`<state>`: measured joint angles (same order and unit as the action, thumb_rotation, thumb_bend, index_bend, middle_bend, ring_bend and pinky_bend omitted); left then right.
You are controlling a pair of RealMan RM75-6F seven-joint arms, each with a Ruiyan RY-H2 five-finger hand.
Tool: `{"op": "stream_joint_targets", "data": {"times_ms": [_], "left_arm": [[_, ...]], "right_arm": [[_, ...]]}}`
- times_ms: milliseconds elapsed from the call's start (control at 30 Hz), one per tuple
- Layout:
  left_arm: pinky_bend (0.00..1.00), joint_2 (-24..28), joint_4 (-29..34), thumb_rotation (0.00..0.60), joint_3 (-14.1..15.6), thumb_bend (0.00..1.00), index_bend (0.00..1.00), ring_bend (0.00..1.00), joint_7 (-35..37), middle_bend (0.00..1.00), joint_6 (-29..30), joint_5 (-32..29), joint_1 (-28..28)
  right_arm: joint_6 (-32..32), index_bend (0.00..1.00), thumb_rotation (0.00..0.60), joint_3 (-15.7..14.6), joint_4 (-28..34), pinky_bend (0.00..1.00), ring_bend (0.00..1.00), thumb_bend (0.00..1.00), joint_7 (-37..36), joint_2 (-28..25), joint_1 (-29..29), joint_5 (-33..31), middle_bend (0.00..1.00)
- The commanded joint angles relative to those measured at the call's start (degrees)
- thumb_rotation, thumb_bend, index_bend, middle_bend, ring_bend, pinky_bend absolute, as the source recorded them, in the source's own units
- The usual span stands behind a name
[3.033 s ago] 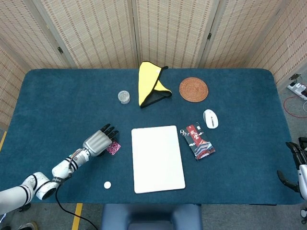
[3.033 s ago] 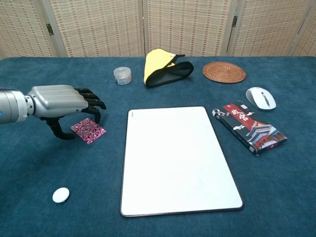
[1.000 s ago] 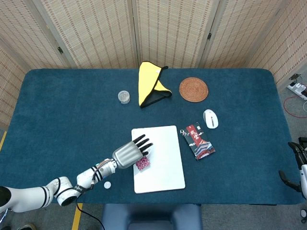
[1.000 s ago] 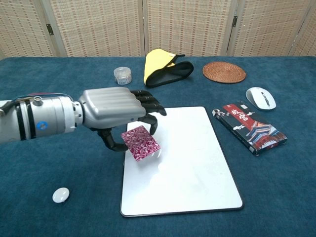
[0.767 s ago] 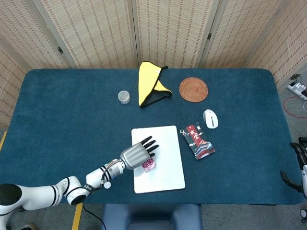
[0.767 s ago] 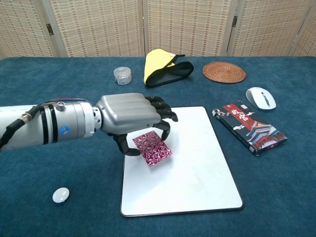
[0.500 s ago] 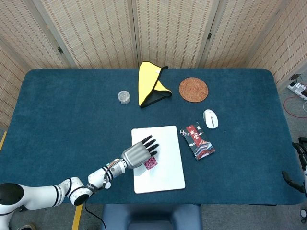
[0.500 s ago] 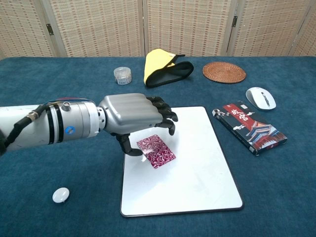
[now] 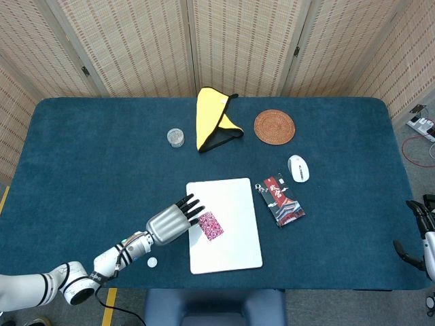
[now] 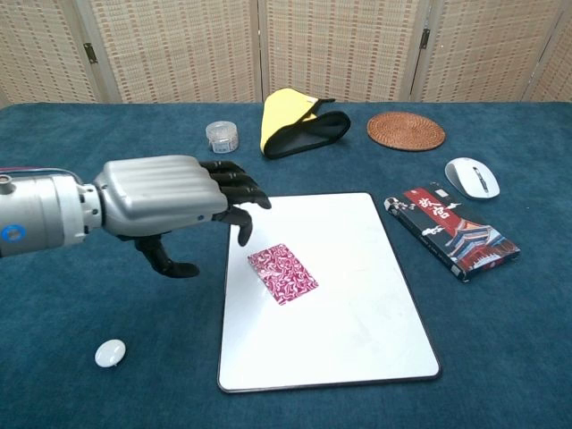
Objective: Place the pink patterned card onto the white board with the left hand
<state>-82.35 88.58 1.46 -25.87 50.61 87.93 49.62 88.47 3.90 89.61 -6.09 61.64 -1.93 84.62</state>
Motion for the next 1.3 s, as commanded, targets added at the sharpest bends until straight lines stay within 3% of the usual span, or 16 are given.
{"op": "stream_joint_targets", "data": {"times_ms": [33,267,567,1300], "left_arm": [[0.0,2.5,1.3,0.6,2.9,0.34,0.39,0.08,2.2,0.12,3.6,3.8,-2.4],[0.0,4.6,1.4,0.6,7.7,0.34,0.4,0.09,4.5,0.13,9.6,10.6,-6.6],[0.0,4.4,0.0,0.6,11.2,0.34,0.41,0.1,4.4,0.14,12.9,14.3,-11.2],[0.0,1.8,-5.4,0.6,12.0,0.34,0.42,0.11,5.3,0.14,13.4,16.1,-15.8]], "right_arm": [[0.0,0.1,0.6,0.0,0.2,0.16,0.21,0.31,0.2,0.0,0.0,0.2,0.16],[0.2,0.1,0.6,-0.2,0.7,0.16,0.21,0.31,0.7,0.2,0.2,0.8,0.16],[0.8,0.1,0.6,-0.4,1.3,0.16,0.21,0.31,1.0,0.1,0.2,1.5,0.16],[1.0,0.13,0.6,-0.6,2.5,0.16,0.21,0.31,2.4,-0.1,0.2,1.7,0.16]]}}
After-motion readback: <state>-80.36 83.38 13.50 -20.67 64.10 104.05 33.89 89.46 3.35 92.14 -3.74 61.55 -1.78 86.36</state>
